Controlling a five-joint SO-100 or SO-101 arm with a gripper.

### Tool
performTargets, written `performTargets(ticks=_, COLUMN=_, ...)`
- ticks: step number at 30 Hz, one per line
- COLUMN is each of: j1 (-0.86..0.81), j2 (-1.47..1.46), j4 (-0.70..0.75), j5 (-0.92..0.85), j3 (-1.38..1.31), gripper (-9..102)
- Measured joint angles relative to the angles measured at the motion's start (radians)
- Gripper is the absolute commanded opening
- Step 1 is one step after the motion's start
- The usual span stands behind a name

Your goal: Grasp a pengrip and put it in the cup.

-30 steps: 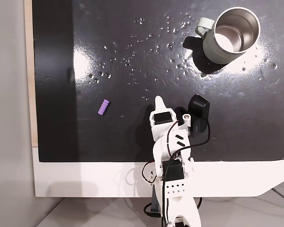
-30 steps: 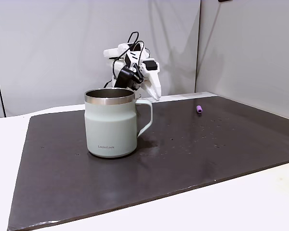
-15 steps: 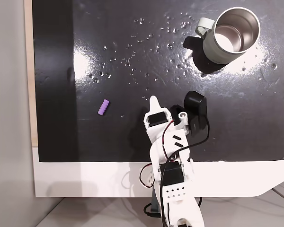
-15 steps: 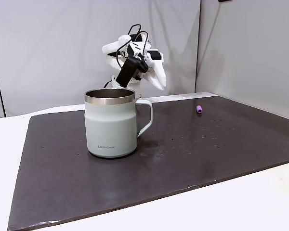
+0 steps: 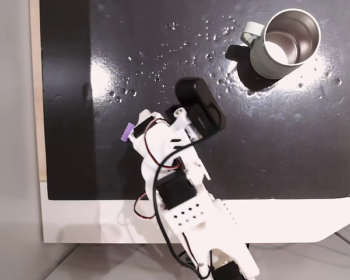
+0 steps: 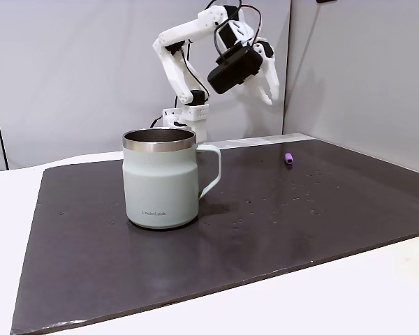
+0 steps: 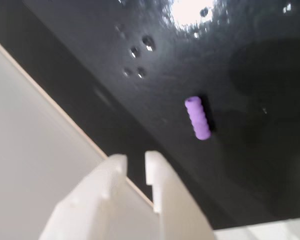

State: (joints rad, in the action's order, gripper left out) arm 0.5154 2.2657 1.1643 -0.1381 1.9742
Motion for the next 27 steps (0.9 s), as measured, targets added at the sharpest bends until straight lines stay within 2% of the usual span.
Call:
performTargets(ticks=7, j1=0.120, j2=-0.295, j4=0.146, j5=-0.023, j3=-0.202, gripper=8)
performTargets(ticks=14, j1=0.187, j2=-0.517, j4=0.229, j5=-0.032, j3=-0.313, gripper=15)
performTargets(ticks=27, j1=0.213, j2=-0.779, j4=0.230, j5=-0.066, j3=-0.411, gripper=19)
